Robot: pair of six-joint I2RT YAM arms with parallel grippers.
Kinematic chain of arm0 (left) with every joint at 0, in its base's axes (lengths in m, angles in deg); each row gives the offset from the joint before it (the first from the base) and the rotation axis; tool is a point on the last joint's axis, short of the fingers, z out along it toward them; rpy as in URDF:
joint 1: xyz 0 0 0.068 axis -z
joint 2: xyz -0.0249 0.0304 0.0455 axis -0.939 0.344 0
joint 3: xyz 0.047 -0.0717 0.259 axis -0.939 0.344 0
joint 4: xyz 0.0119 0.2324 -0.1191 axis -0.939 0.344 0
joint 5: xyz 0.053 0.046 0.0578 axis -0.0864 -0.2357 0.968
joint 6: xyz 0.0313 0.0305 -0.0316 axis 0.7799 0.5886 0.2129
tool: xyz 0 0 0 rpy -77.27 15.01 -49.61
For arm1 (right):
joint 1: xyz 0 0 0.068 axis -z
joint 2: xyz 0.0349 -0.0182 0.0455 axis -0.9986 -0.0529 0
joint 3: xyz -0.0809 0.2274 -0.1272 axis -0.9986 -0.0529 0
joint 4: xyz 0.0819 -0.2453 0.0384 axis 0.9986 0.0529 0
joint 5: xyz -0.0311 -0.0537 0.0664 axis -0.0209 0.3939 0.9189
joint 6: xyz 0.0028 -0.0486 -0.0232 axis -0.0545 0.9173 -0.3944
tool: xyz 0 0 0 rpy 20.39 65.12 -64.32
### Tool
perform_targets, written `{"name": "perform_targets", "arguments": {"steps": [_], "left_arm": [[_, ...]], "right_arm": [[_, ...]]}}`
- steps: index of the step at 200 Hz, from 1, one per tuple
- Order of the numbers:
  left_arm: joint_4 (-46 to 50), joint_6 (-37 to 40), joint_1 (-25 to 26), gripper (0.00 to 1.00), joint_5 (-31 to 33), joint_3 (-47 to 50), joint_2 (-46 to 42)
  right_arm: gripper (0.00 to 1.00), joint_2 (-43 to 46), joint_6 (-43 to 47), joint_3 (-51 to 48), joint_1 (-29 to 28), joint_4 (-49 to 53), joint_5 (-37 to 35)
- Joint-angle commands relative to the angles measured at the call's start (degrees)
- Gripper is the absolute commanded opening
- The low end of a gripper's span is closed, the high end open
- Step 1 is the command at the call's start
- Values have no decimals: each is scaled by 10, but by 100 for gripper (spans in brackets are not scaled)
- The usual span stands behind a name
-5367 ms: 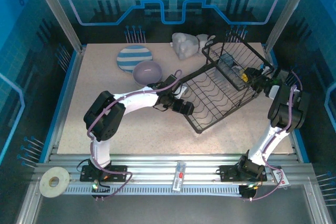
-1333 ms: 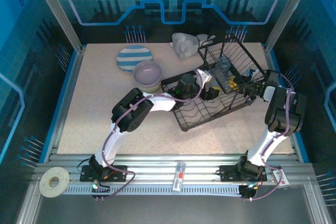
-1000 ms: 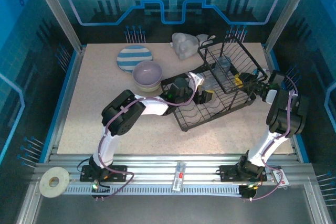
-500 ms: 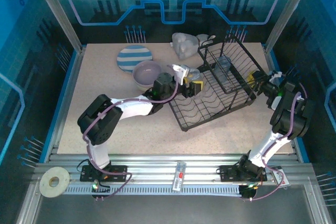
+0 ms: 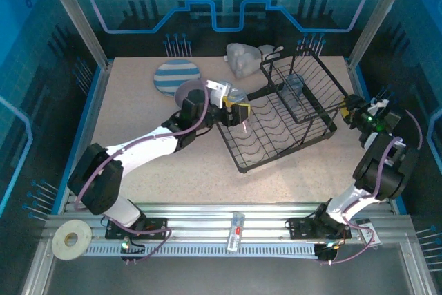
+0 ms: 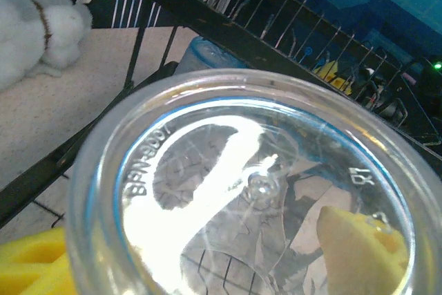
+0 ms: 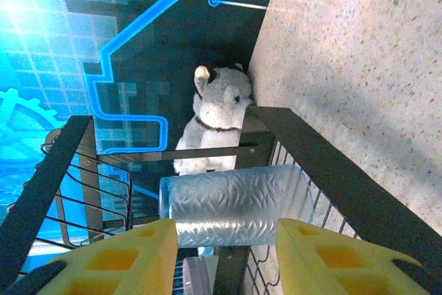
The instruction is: Unload the mixed dishes from the dish rack
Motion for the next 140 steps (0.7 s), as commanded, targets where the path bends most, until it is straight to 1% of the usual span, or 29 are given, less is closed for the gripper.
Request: {"name": "perform_targets", "arguments": {"steps": [1,17,26,30,42,80,107,120,140], "left_arm": [[69,-41,-12,63,-20,-32,-33],[121,-53,-16,63,-23,-57,-41],[152,-64,-20,62,-24,-71,-44],[165,-71,-22,62,-26,-78,-45],[193,-92,-33,62,-43,-93,-47],[281,-167,-76,62,-97,-142,-51],[312,-214,-101,62,-136,-162,-55],[328,-226,-106,62,-150,-172,-56],[345,-236,-111,62,-173,-186,-57]], "right_arm": [[44,39,62,-3,7,91,-54],[45,67,86,-3,7,133,-79],[47,85,102,-2,5,153,-93],[48,94,109,-1,5,177,-100],[50,117,126,0,4,207,-115],[62,179,152,11,4,268,-159],[72,229,189,45,-17,335,-218],[78,253,214,83,-31,370,-254],[82,279,237,108,-43,414,-292]]}}
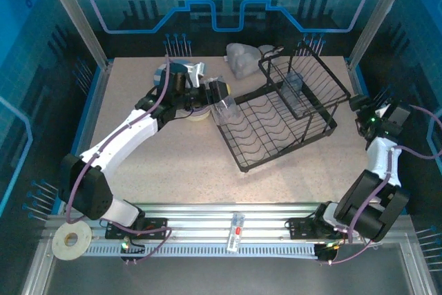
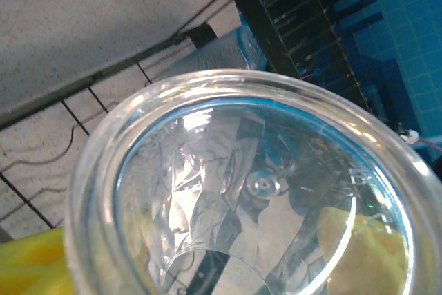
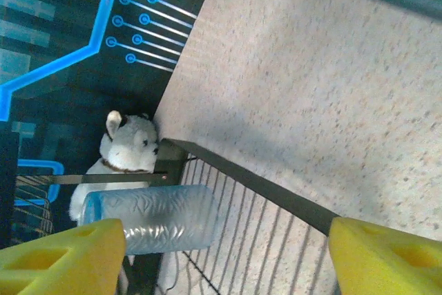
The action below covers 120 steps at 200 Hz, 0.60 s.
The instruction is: Unload the mixed dishes from the dish rack
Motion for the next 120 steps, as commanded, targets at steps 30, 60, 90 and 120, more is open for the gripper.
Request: {"name": "perform_targets", "arguments": {"steps": [30,60,90,120], "left_arm": [[34,-58,-14,62,-75,-32,-33],[37,-67,-25,62,-88,-29,-47],[27,-102,-40,62,-120,-28,-54],[8,-154,-58,62,-158,-26,-45]], "right_arm": [[82,83,40,51,-21,66,-57],[83,111,28,17,-6,74,-69],[83,143,47,46,-17,100,-85],[85,173,87,128,-67,133,-141]]}}
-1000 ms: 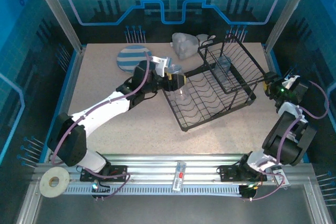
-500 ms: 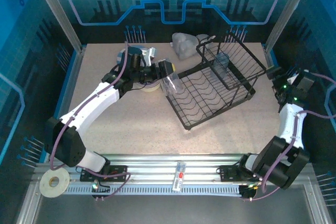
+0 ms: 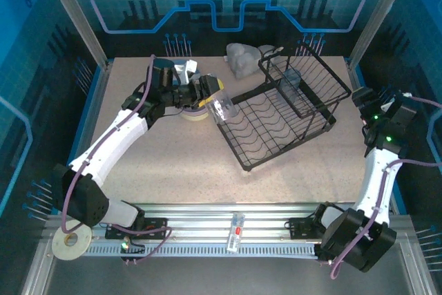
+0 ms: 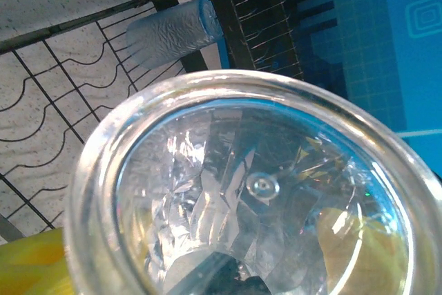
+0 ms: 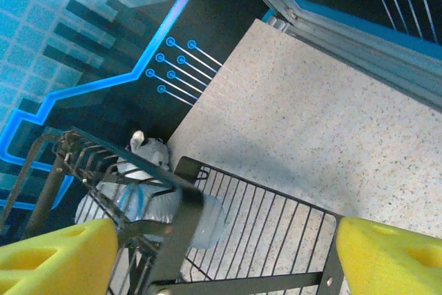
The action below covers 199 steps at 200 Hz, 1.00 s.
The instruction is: Unload the mixed dishes from the dish rack
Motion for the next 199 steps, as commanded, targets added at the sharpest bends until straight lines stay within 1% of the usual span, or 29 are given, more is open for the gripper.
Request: {"name": "perform_targets", "arguments": {"steps": [1,3,21,36,49,59,66,70,87,99,110,123,133,139,158,174,199], "left_arm": [[-26,-60,-14,62,-58,-14,-10],[-28,-65,-16,62,-61,-14,-9],[-55,-113,-30,62,-87,-9,3],[-95,-162,-41,62,-107,2,11],[-143,-212,-50,62,-121,16,19],[-190,-259,-55,62,-131,29,26],[-226,-294,-58,62,-138,37,33],[-248,-318,-59,62,-143,42,38],[-353,-416,-62,62,-160,63,65],[-430,-481,-62,62,-160,77,84],[-498,-529,-62,61,-156,85,98],[-550,-568,-62,61,-152,88,114],[-572,-578,-62,61,-150,87,122],[-579,-597,-61,62,-148,86,125],[-592,-605,-61,61,-144,83,130],[-609,-616,-61,61,-143,82,135],[-629,-629,-59,61,-140,76,139]], "right_arm": [[85,37,45,81,-37,26,-55],[85,38,48,87,-51,29,-59],[86,40,88,141,-109,46,-101],[87,38,130,182,-170,60,-140],[89,36,167,209,-227,60,-160],[92,32,204,228,-282,55,-168],[99,28,237,239,-323,54,-176],[100,25,255,245,-346,53,-182],[100,9,328,267,-450,61,-200],[100,-1,370,276,-517,69,-219],[100,-9,403,280,-570,74,-233],[100,-16,436,279,-626,77,-249],[100,-22,457,276,-655,79,-248],[100,-27,465,275,-670,84,-245],[97,-51,480,279,-699,109,-247],[95,-66,483,276,-708,116,-252],[93,-77,483,260,-709,86,-249]]}}
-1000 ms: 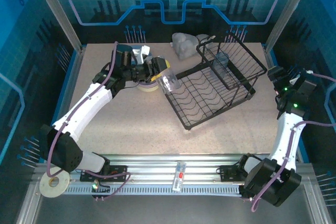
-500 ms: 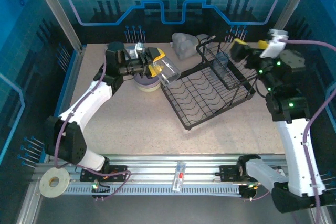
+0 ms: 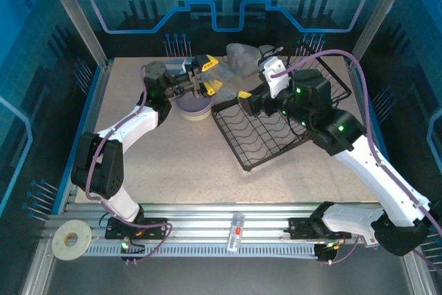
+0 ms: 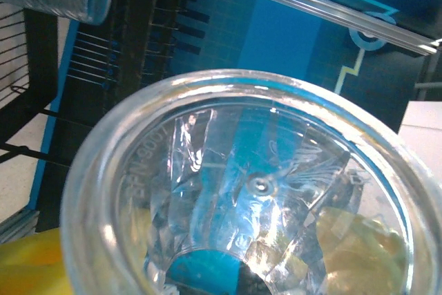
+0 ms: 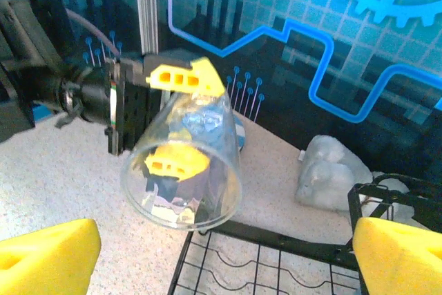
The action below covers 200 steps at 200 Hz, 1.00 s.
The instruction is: Unload the mixed dishes from the dish rack
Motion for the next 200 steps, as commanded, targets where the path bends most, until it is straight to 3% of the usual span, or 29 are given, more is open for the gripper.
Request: {"name": "perform_targets", "arguments": {"steps": [1,81,200], "left_arm": [[-76,-35,-1,61,-8,-12,3],[-94,-44,19,61,-2,-10,-3],[-122,-65,43,60,10,-25,22]], "right_arm": [[93,-7,24,-3,-7,-12,-16],[73,-75,32,25,6,-46,-5],[30,-102,0,19,25,-73,39]]}}
